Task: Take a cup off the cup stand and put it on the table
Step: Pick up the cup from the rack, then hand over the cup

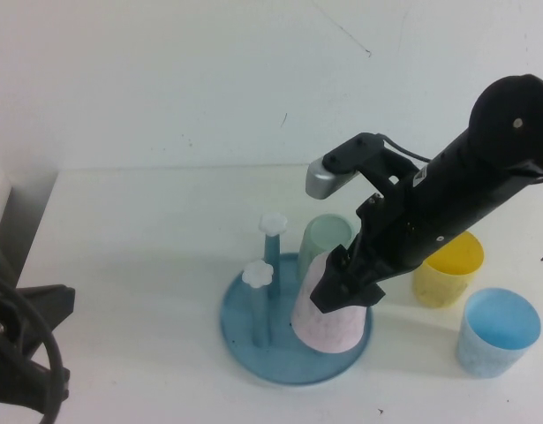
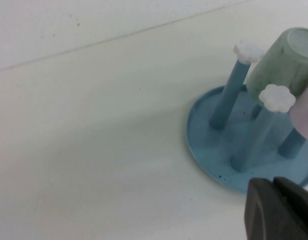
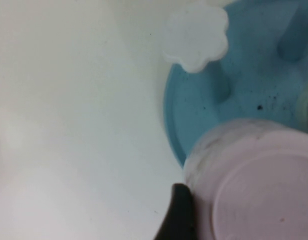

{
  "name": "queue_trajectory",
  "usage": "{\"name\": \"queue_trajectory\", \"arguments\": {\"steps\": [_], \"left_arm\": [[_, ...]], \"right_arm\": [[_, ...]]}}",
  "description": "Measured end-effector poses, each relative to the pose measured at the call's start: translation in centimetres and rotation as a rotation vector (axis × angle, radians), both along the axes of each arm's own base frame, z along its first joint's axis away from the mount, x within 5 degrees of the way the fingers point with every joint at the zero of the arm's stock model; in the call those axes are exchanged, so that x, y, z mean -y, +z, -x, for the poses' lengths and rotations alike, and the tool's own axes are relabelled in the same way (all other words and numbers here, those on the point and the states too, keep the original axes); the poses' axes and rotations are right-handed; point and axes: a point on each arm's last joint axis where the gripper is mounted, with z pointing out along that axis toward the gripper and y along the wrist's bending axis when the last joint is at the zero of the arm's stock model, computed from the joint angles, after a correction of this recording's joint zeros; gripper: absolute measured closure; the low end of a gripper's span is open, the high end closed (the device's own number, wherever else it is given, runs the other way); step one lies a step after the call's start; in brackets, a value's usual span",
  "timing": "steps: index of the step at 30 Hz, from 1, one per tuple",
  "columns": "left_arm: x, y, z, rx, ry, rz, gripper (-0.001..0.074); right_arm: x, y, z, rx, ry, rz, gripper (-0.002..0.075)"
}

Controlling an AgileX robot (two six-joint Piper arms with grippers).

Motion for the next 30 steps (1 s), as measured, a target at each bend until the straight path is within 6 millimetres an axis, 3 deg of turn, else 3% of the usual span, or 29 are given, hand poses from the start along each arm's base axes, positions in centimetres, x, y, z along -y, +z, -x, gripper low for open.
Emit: {"name": "queue_trajectory", "arguments": {"steps": [12,18,25,27,30], "left_arm": [[0.4,0.3,0.0,-0.010,0.001,0.093,0.0738],[0.8,0.7,0.1,-0.021,0.002,0.207,0.0738],[1.9,1.9,0.4,-0.078,-0.024,0.505,0.0738],[2.2,2.2,0.5,-0.092,-0.035,0.574,0.0738],[2.5,2.6,0.6,-0.112,-0.053,0.653,0.0738]], "right_arm": [[1.4,5.1,2.2,0.125,0.023,-0.037,0.0146],[2.6,9.4,4.5,0.231,0.013,-0.124,0.0146],[3.6,15.0,7.1,0.400,-0.066,-0.372,0.0147],[3.6,15.1,7.6,0.388,-0.087,-0.431,0.0147],[3.6,13.6,8.3,0.336,-0.116,-0.519,0.0147]]}}
